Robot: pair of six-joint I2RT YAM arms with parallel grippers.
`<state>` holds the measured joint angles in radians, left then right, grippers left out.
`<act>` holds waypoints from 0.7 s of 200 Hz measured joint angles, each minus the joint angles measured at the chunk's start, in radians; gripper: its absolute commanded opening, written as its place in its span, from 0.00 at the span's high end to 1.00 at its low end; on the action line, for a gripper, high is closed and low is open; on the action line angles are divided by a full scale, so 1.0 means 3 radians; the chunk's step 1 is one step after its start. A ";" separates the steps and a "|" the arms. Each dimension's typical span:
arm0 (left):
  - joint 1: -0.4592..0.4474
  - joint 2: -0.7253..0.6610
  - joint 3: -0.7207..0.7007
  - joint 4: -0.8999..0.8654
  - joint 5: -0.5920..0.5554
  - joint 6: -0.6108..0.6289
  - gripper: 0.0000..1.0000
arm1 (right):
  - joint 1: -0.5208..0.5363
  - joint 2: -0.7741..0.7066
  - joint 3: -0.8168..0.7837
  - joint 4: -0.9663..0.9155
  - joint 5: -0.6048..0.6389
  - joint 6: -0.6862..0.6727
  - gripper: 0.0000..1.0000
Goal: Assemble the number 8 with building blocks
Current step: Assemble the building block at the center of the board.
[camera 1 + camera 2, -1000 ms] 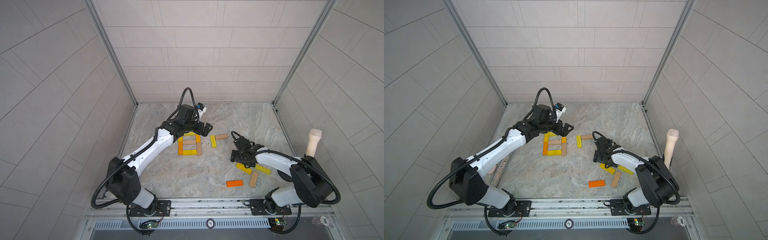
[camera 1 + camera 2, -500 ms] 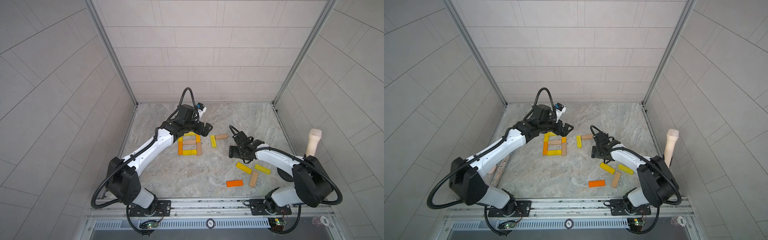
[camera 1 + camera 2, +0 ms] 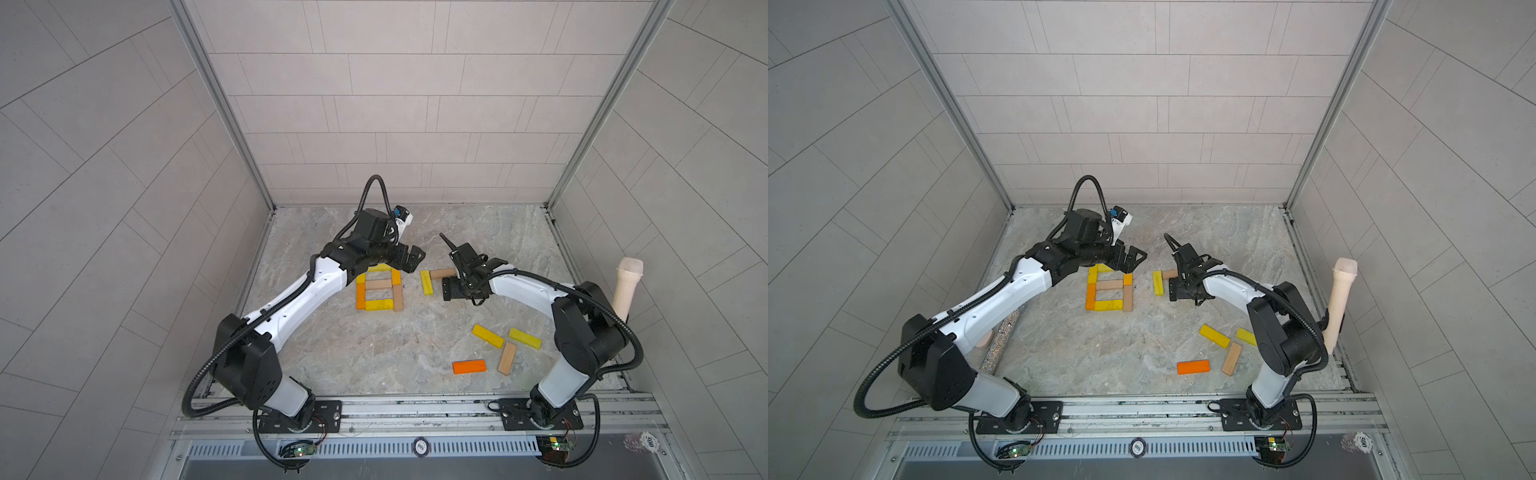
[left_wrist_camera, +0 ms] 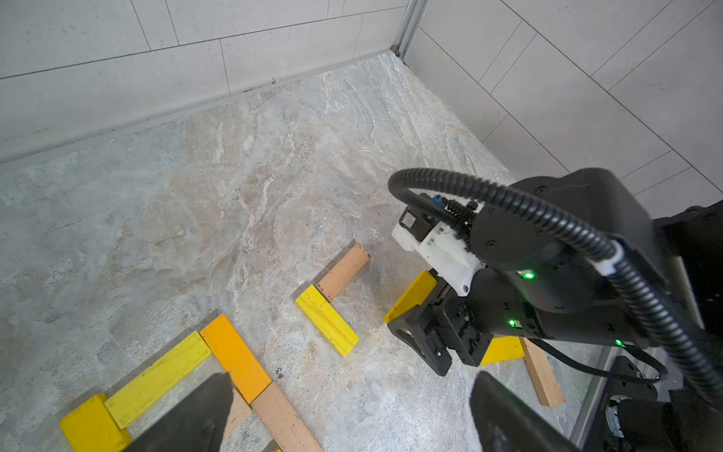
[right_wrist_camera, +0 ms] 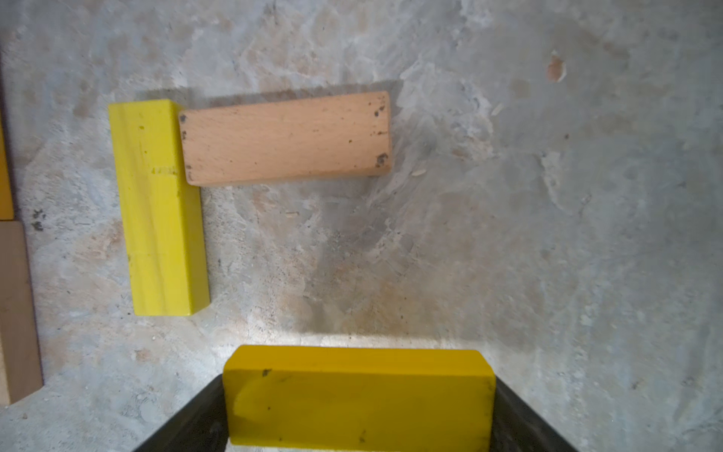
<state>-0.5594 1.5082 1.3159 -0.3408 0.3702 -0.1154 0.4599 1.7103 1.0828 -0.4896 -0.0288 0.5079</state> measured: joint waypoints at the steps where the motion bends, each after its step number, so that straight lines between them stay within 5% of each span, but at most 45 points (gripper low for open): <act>1: 0.0000 -0.0001 0.0000 0.0000 0.0000 0.0000 0.00 | 0.0000 0.0010 0.0005 0.0001 0.0004 0.0001 0.18; 140: -0.0001 -0.0001 0.0000 -0.0001 -0.0001 0.0001 0.00 | 0.0000 0.0369 0.0342 0.0111 0.0062 0.0067 0.19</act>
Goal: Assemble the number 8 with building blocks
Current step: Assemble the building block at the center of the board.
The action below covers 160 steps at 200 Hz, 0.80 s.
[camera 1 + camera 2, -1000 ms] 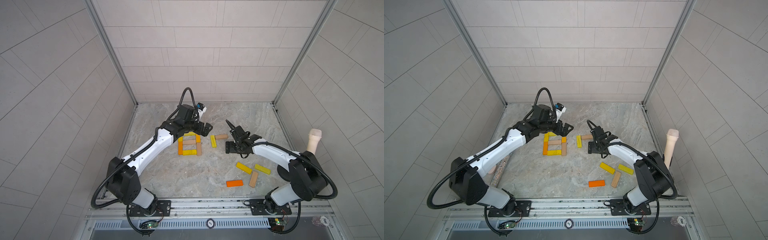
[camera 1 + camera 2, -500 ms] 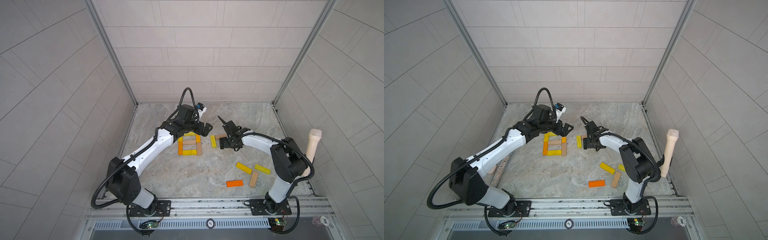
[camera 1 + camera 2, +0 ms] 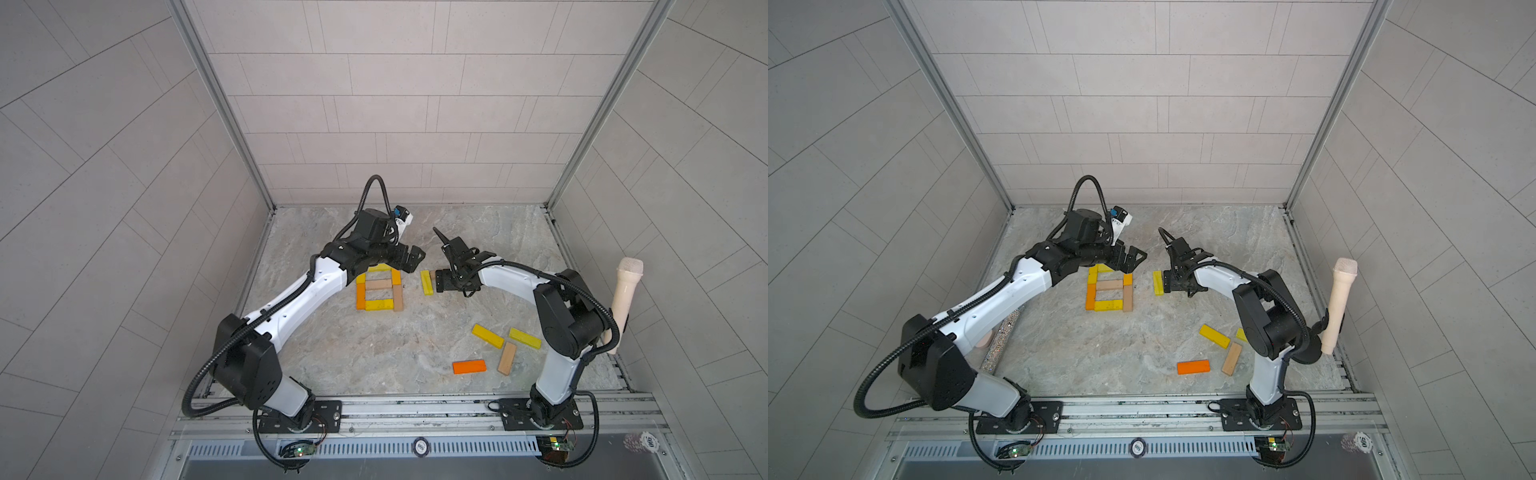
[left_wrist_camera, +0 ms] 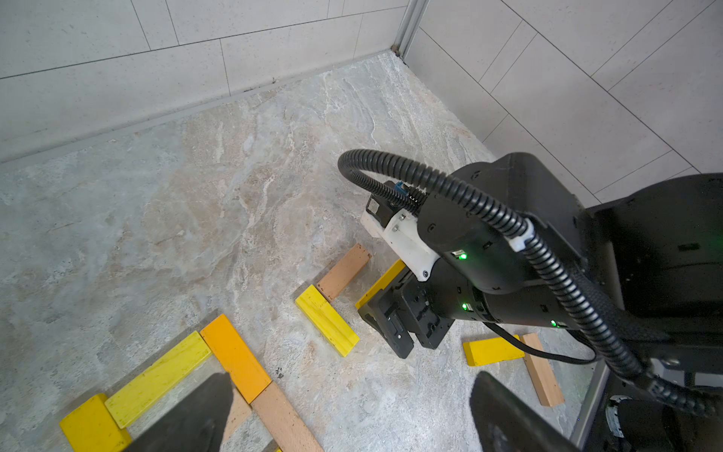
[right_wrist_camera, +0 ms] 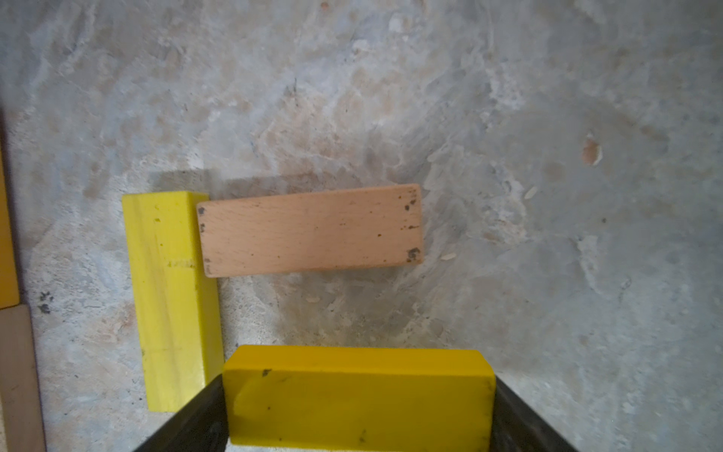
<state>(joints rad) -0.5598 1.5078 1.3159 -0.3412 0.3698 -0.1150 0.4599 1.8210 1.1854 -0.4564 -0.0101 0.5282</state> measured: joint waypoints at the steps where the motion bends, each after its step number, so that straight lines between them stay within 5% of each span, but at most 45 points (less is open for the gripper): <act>1: 0.0001 0.0000 0.0000 0.0001 0.0000 0.0000 0.00 | 0.0000 0.0000 0.0000 0.0000 0.0000 0.0000 0.19; 160: 0.0000 0.0001 0.0000 0.0000 0.0003 -0.0001 0.00 | 0.0036 -0.0064 -0.0019 -0.0064 -0.0118 -0.0116 0.17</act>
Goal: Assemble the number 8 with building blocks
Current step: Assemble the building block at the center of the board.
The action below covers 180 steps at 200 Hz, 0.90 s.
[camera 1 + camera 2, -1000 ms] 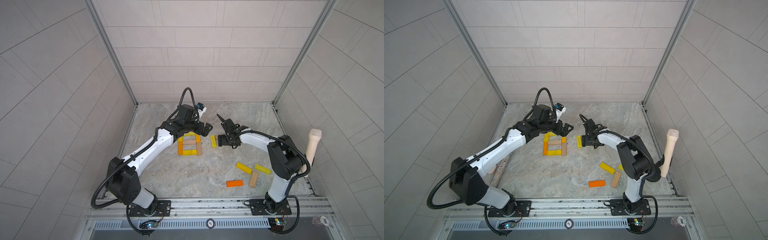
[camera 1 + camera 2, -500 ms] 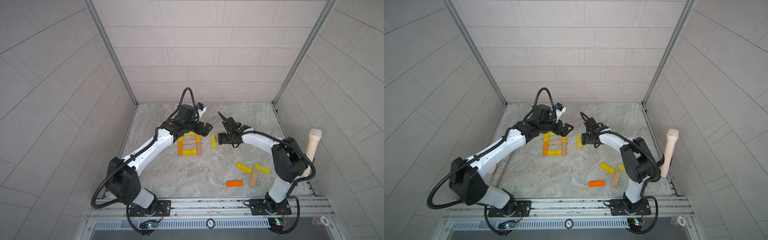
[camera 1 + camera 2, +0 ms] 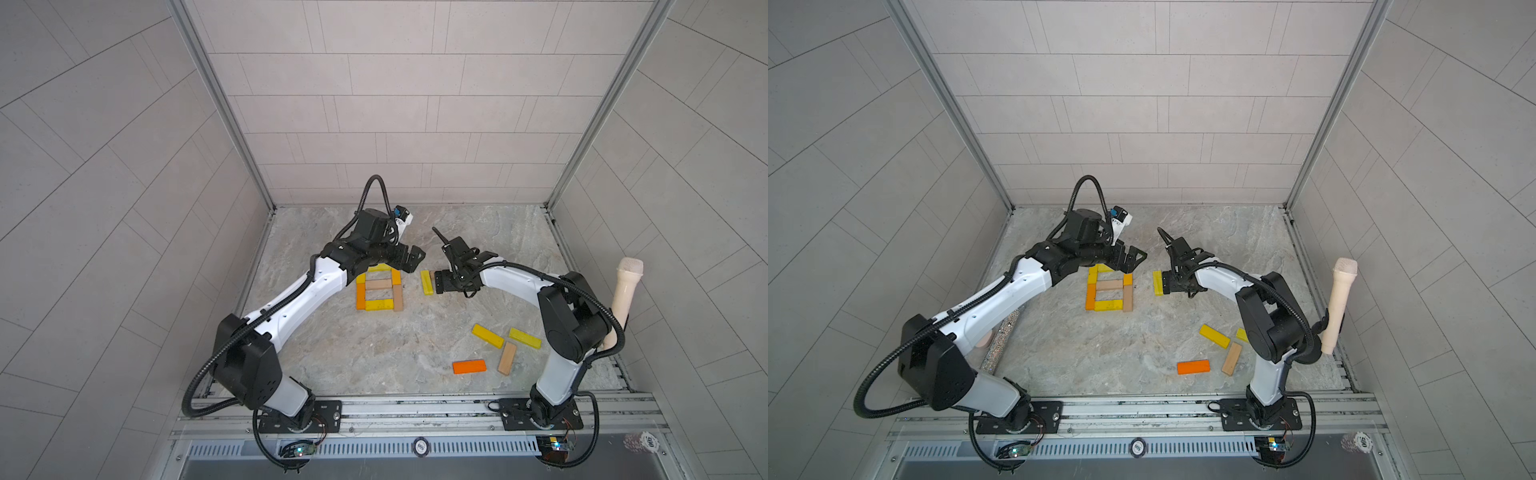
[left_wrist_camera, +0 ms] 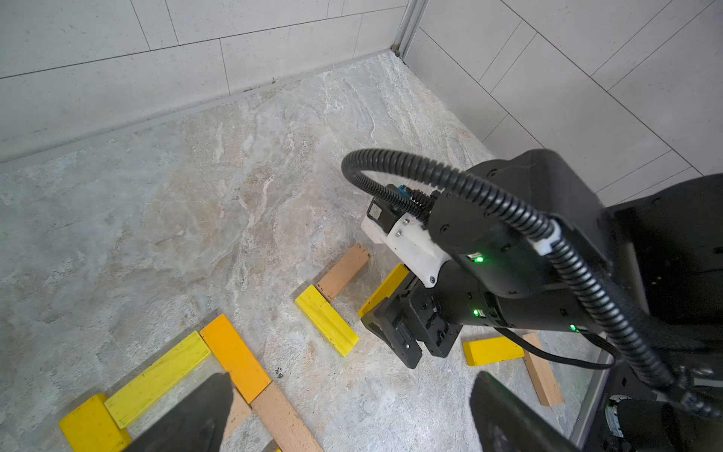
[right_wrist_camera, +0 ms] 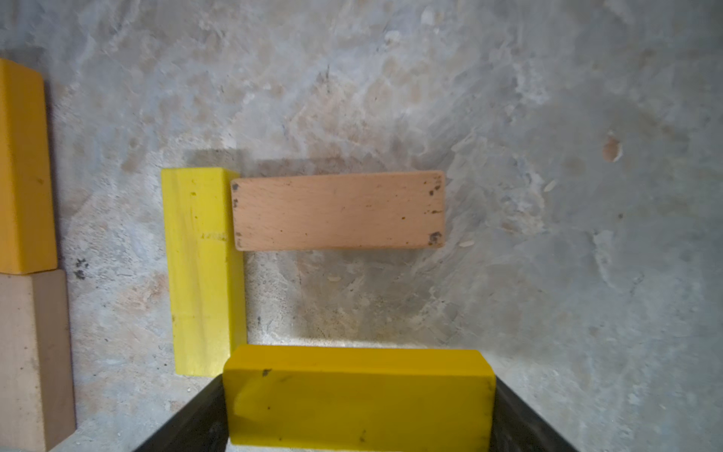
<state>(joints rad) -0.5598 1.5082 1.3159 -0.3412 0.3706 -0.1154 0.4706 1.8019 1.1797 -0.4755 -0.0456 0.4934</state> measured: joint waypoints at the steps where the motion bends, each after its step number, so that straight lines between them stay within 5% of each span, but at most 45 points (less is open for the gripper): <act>1: 0.0000 -0.0001 0.0000 0.0000 0.0000 0.0000 0.00 | 0.0000 0.0003 0.0000 0.0000 0.0001 0.0000 0.17; 180: 0.0000 -0.0001 0.0000 0.0000 -0.0001 0.0001 0.00 | 0.0052 0.0136 -0.0032 0.0081 -0.0071 0.0034 0.01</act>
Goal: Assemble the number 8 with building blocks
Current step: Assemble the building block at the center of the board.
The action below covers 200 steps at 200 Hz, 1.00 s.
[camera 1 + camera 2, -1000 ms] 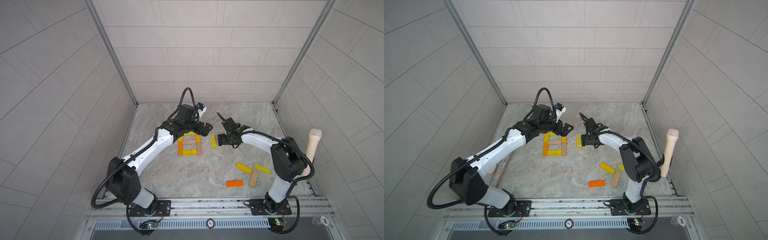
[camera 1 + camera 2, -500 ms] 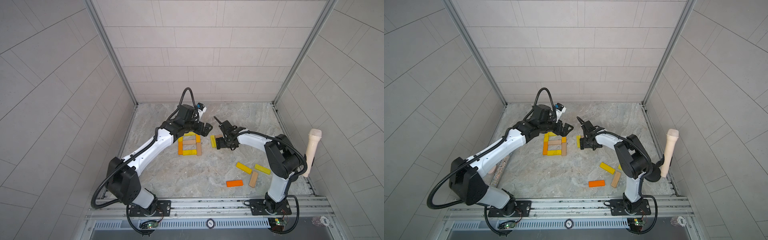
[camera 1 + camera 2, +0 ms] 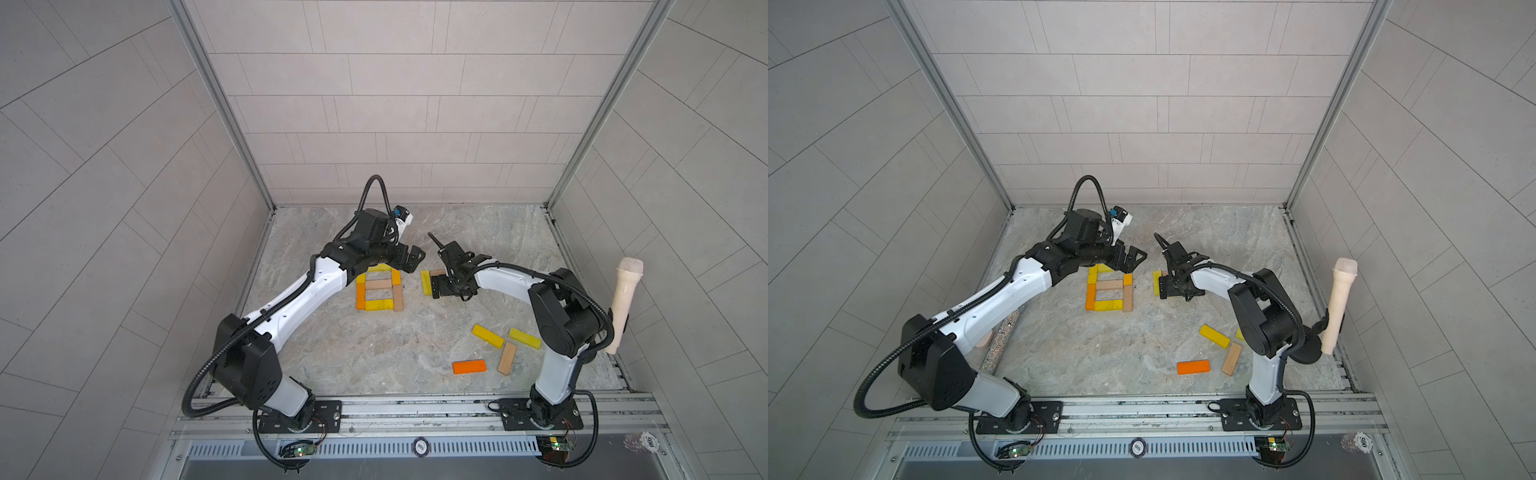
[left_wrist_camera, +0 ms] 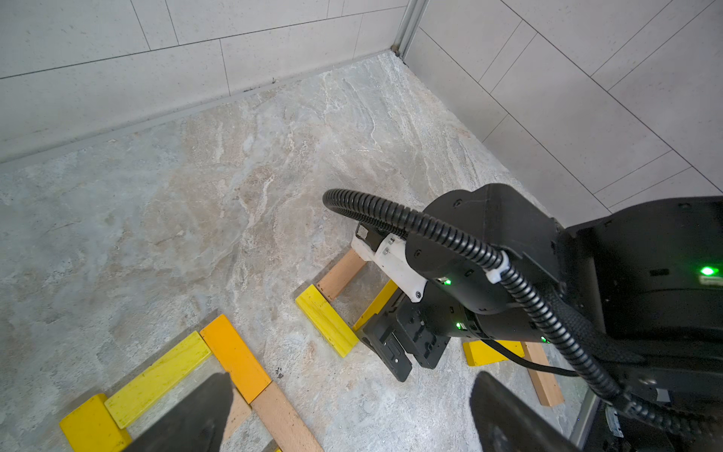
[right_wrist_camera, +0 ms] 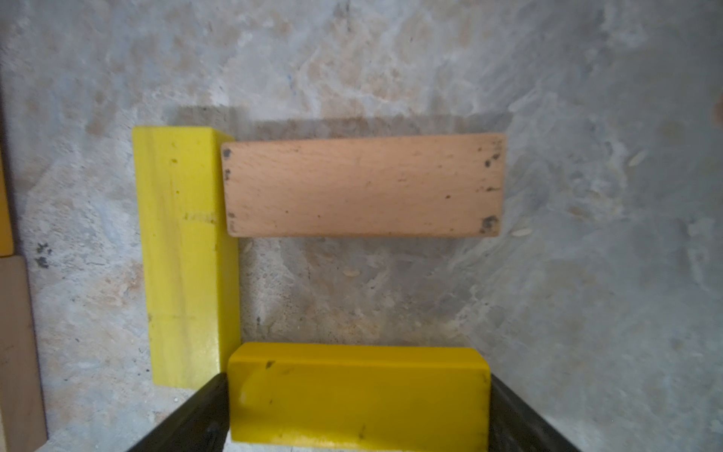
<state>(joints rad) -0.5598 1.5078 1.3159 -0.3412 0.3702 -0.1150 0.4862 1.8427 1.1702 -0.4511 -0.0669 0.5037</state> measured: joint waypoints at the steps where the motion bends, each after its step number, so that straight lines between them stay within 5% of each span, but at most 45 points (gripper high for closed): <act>1: 0.0000 0.0000 0.0000 0.0000 0.0000 0.0000 0.00 | 0.0000 0.0000 0.0000 0.0000 0.0000 0.0000 0.01; 200: 0.0000 -0.0003 0.0000 0.0000 0.0000 0.0000 0.00 | 0.0000 -0.0146 -0.0217 0.0135 -0.0169 0.0313 0.03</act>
<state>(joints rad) -0.5598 1.5070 1.3159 -0.3412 0.3702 -0.1150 0.4862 1.7988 1.1049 -0.4107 -0.1177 0.5976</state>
